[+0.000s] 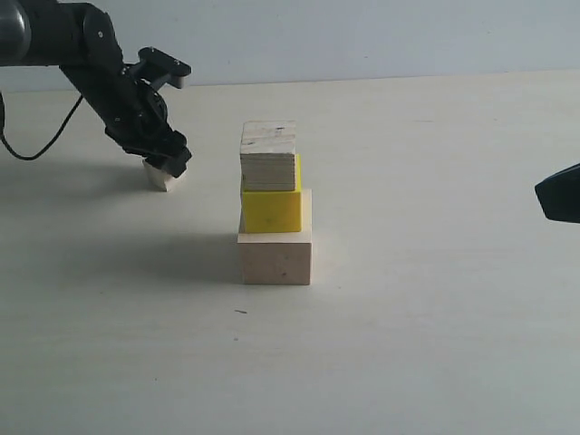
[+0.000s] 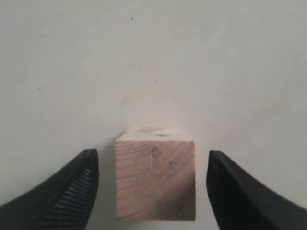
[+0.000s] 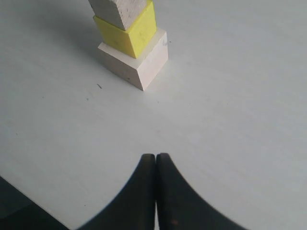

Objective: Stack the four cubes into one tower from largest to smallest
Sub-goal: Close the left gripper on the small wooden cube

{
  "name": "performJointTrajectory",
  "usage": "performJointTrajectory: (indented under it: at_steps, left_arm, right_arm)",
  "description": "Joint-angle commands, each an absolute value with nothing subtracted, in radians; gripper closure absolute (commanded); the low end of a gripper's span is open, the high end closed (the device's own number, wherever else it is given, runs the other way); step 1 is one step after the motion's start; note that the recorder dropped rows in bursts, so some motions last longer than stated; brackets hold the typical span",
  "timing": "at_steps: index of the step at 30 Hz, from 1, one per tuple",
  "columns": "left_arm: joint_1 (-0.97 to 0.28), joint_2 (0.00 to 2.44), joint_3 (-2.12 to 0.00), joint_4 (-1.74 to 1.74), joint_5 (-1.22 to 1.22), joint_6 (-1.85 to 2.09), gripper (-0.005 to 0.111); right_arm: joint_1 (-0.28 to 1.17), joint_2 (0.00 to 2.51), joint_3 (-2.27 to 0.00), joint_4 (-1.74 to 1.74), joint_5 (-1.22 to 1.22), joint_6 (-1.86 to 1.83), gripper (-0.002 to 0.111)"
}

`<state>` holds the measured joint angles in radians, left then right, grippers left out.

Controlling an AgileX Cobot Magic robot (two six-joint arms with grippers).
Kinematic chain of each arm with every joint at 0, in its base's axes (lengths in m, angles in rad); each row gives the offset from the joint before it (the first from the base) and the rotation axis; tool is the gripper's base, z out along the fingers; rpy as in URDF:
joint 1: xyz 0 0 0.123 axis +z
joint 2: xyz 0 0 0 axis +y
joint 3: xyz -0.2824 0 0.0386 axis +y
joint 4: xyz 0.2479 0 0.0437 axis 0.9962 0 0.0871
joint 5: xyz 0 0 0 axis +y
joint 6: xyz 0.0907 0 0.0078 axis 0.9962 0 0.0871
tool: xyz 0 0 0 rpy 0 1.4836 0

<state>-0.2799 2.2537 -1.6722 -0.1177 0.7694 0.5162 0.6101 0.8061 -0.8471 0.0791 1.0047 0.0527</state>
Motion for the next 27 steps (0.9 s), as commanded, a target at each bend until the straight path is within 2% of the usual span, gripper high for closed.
performJointTrajectory:
  at_steps: [1,8,27]
  left_arm:
    - [-0.280,2.274,-1.681,-0.132,0.784,0.520,0.044]
    - [-0.280,2.321,-1.771,-0.170,0.854,0.522,0.044]
    - [-0.280,2.349,-1.815,-0.145,0.890,0.522,0.044]
  right_arm:
    - [0.610,0.803,-0.844,0.079,1.001,0.053,0.108]
    - [0.610,0.803,-0.844,0.079,1.005,0.052,0.108]
    - [0.610,0.803,-0.844,0.079,1.025,0.052,0.108]
